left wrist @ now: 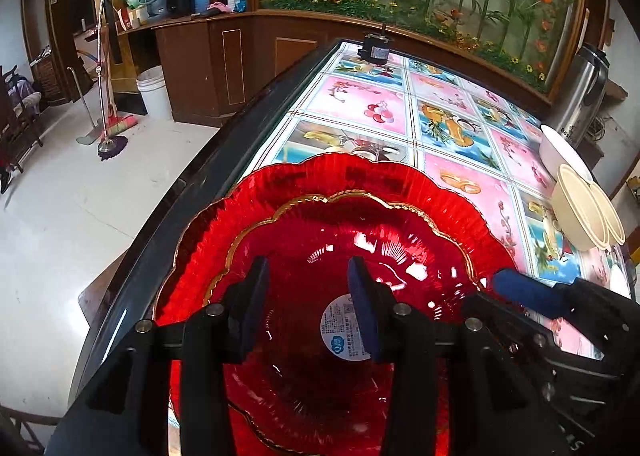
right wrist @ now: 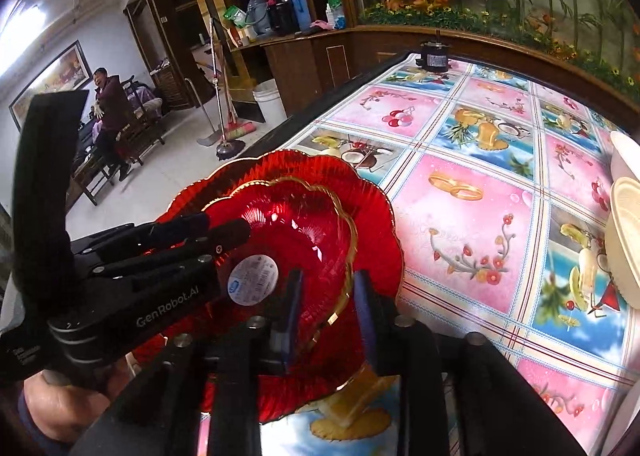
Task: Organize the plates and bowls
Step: 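Open the left gripper and withdraw from the red plate stack, then grasp the white plate rim with the left gripper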
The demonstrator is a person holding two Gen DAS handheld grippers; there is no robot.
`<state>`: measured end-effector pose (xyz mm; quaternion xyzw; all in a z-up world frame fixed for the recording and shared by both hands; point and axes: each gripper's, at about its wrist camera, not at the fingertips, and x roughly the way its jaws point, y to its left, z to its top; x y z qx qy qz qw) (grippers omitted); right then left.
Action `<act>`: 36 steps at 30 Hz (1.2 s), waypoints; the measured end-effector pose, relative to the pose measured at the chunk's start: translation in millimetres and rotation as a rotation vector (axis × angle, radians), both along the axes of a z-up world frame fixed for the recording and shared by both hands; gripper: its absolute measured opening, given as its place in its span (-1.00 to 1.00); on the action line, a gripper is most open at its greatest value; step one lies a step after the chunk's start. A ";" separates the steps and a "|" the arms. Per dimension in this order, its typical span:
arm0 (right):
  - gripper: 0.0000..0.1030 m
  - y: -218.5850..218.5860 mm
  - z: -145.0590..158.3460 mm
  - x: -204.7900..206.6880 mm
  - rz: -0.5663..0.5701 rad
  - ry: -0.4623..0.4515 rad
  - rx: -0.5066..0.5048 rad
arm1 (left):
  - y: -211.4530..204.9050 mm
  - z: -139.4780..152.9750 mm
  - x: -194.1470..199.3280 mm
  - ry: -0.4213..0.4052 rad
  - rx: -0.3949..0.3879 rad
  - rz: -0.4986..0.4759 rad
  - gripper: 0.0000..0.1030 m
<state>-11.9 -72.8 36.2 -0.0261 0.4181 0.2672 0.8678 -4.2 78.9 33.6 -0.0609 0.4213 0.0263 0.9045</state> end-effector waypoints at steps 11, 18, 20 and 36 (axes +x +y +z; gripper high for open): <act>-0.18 -42.8 20.0 -0.1 -0.069 -0.047 0.132 | -8.5 9.9 -8.0 -0.040 -0.020 -0.022 -0.25; -0.18 -78.5 18.0 0.3 -0.137 -0.057 0.140 | -35.3 18.4 -16.8 -0.082 -0.017 -0.078 -0.25; -0.18 -88.7 15.4 -0.5 -0.153 -0.058 0.138 | -49.1 22.0 -20.3 -0.101 0.000 -0.101 -0.25; -0.14 -167.3 14.8 -13.5 -0.349 -0.108 0.208 | -148.6 31.9 -46.3 -0.205 0.108 -0.304 0.13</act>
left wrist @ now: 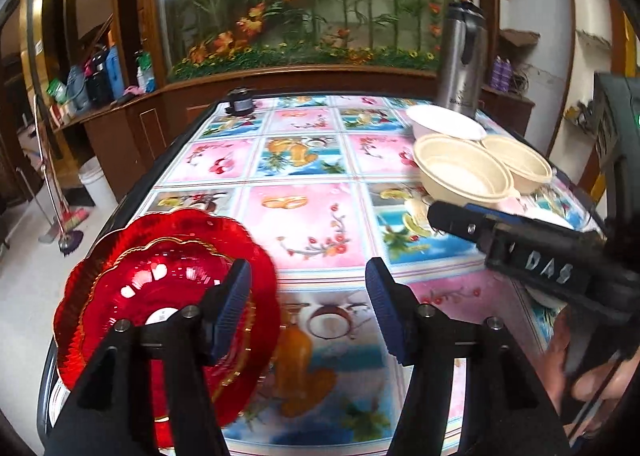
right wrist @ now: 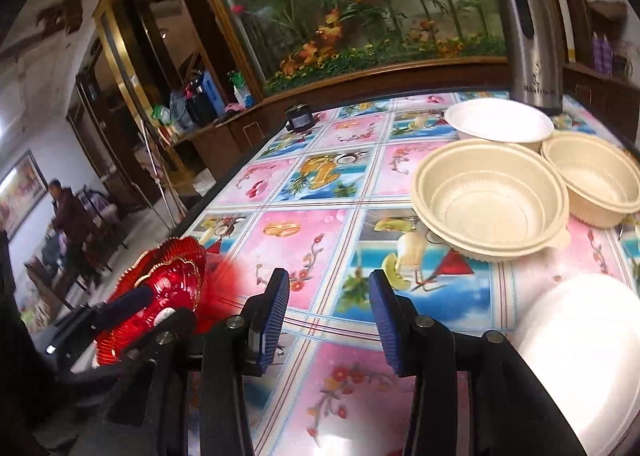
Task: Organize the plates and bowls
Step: 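Grasp the white plate rim with the left gripper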
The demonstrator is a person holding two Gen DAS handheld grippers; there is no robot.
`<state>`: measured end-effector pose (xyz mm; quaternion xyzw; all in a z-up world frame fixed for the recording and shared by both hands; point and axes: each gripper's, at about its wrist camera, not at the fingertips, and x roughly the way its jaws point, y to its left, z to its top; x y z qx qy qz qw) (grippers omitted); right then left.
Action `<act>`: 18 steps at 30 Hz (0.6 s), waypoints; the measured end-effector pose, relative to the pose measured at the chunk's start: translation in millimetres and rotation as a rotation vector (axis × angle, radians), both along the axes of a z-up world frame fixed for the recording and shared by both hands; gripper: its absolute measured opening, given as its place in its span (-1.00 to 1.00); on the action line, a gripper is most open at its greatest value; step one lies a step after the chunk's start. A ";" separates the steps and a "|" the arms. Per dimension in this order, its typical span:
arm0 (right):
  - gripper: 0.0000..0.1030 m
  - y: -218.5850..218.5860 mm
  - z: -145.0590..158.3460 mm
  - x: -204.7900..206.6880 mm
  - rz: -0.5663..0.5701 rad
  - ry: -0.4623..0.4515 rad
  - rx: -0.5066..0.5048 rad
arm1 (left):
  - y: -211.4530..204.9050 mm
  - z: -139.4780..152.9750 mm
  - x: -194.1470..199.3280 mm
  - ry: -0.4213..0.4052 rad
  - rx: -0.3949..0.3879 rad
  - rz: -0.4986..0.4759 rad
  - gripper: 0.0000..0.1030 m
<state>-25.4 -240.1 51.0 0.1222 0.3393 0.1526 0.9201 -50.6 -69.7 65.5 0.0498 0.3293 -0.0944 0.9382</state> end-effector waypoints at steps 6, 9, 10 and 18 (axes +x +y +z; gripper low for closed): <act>-0.14 -25.7 10.1 -17.0 -0.037 -0.067 0.008 | -19.8 -4.4 -5.6 -0.002 0.035 -0.029 0.13; -0.14 -39.1 14.8 -25.7 -0.056 -0.100 0.017 | -27.8 -4.9 -8.6 -0.008 0.054 -0.042 0.13; -0.14 -43.3 14.8 -27.7 -0.056 -0.102 0.019 | -29.8 -5.0 -9.2 -0.008 0.057 -0.046 0.13; -0.14 -93.6 15.3 -60.9 -0.098 -0.078 0.040 | -50.2 -6.0 -10.1 -0.002 0.075 -0.090 0.13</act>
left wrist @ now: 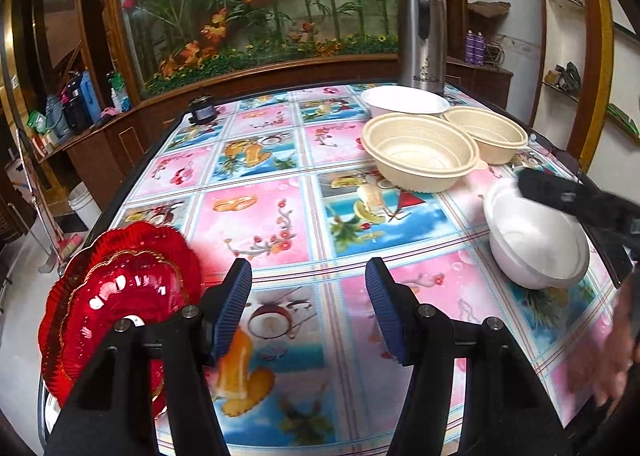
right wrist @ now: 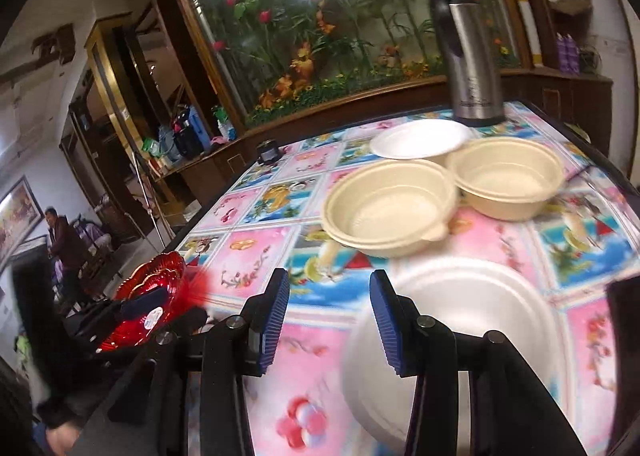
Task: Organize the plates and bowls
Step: 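Grasp the white plate rim with the left gripper, then lift the white plate with the left gripper toward the red plate stack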
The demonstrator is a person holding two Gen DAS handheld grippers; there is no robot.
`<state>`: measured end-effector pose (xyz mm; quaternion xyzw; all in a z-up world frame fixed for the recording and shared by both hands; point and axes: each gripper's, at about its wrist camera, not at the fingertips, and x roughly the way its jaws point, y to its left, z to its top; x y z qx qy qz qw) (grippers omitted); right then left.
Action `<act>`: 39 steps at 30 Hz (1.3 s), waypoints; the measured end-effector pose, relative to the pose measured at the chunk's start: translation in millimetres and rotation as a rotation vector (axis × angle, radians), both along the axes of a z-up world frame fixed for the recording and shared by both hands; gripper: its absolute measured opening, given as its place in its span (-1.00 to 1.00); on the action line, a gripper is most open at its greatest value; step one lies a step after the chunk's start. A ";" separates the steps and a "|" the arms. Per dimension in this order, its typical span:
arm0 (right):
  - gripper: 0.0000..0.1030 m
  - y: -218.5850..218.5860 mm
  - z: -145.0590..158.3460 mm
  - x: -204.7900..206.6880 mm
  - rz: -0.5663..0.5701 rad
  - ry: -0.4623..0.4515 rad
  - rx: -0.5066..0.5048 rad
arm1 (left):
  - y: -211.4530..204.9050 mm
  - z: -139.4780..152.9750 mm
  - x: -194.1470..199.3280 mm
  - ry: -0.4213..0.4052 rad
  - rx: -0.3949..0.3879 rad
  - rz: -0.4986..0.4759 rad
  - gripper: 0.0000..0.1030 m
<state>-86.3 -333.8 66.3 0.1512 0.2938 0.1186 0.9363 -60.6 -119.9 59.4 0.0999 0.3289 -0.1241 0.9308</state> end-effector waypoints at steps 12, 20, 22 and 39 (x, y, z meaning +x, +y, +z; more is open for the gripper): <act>-0.18 -97.6 -17.1 -41.9 -0.201 0.088 0.043 | -30.1 -3.3 1.7 0.091 -0.059 -0.104 0.12; -0.27 -114.7 -33.0 -35.1 -0.218 0.158 0.093 | -56.6 -2.0 10.7 0.228 -0.190 -0.210 0.12; -0.28 -116.7 -36.6 -33.0 -0.218 0.171 0.107 | -64.9 -2.7 14.5 0.257 -0.226 -0.243 0.12; -0.82 -85.9 -49.8 -19.9 -0.124 0.212 0.147 | -86.1 -20.6 10.6 0.294 -0.217 -0.311 -0.53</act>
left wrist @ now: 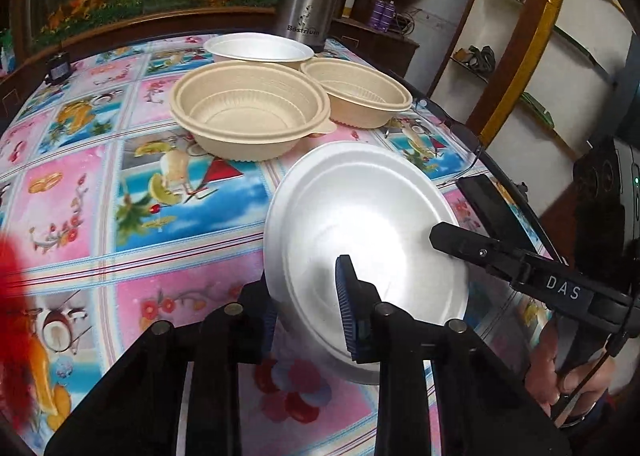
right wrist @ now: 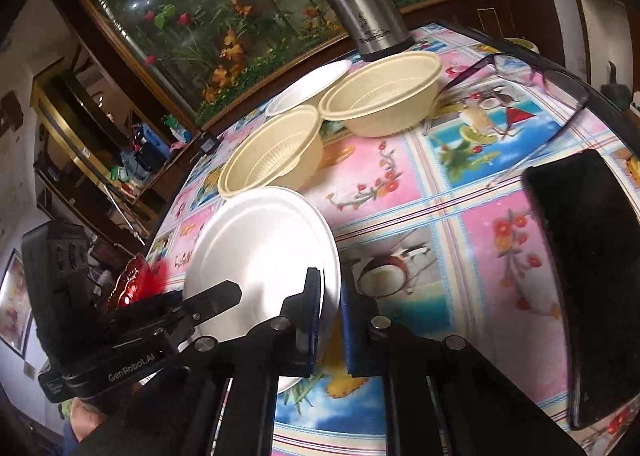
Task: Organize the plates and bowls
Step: 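Lift the white plate with the left gripper toward the red plate stack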
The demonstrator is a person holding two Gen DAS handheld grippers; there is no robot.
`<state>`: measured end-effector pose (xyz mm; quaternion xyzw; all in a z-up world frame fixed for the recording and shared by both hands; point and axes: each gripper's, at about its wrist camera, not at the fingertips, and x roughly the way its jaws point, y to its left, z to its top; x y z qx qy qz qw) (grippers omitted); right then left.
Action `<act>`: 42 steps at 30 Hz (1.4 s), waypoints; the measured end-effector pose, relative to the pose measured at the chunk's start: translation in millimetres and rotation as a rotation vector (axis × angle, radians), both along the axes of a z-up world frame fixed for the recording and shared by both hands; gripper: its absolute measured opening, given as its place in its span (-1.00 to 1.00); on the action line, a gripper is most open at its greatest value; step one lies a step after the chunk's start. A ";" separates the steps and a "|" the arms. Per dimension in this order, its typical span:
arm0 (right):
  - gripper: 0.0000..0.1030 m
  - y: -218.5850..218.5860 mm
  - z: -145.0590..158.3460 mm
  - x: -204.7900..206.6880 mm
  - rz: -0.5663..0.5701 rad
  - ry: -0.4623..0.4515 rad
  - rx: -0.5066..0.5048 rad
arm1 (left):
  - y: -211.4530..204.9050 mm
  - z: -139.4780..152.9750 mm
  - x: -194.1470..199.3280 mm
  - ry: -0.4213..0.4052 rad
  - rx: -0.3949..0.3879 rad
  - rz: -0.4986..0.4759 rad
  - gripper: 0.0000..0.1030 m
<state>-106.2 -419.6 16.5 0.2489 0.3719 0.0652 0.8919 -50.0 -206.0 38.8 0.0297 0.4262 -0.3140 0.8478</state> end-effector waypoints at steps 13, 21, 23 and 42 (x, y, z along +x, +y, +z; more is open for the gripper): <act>-0.82 39.1 4.8 8.6 0.087 0.012 -0.025 | 37.9 -3.4 -9.4 -0.035 0.037 0.062 -0.53; -0.82 57.6 9.9 9.7 0.111 0.010 -0.061 | 51.0 1.6 -8.3 -0.049 0.026 0.085 -0.53; -0.82 61.2 11.0 10.9 0.114 0.012 -0.068 | 53.3 2.3 -8.4 -0.052 0.023 0.088 -0.53; -0.82 101.6 32.9 27.3 0.181 -0.010 -0.123 | 94.5 22.1 -9.0 -0.102 -0.009 0.174 -0.52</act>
